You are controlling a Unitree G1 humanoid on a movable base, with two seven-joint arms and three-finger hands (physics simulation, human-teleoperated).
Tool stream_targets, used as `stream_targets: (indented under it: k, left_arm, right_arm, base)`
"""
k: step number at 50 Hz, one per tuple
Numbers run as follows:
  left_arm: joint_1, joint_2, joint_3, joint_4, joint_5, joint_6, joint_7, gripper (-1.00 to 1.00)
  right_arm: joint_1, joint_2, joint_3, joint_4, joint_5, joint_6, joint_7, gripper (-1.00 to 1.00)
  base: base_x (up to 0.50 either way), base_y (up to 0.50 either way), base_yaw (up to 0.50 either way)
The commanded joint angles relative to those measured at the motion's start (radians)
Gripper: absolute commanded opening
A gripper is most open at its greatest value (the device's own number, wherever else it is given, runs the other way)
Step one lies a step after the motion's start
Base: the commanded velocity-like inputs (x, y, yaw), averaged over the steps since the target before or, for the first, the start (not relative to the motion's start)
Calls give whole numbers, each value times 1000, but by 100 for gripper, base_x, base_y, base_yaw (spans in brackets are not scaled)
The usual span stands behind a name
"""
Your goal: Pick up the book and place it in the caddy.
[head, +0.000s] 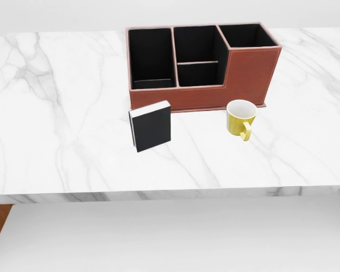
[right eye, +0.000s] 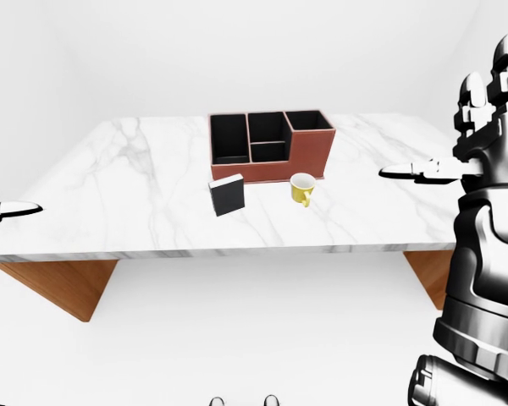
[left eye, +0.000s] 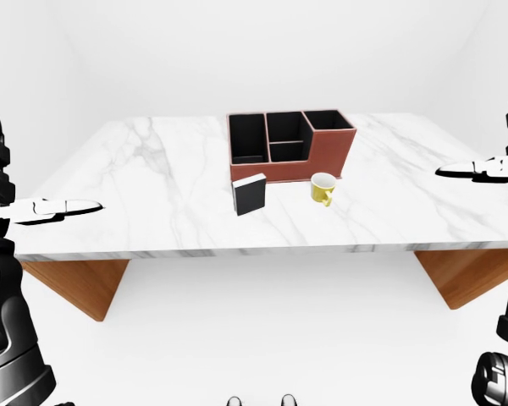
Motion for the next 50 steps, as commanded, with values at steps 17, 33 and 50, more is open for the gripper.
stream_targets:
  k: [17,33,50]
  left_arm:
    - [1,-1,2,3,8,0,-2,100]
    - [1,-2,0,2,12,0,-3,100]
    - [-3,-2,-4,14,16,0,-3,100]
  right_arm:
    - [4,8,2,-20,-17,0,22,100]
    - [-11,7,0,11,-16,0,3,100]
    - [-4,9,8,0,-20,0,13,100]
  base:
    - [0,40,0]
    - [0,24,0]
    - [33,0,0]
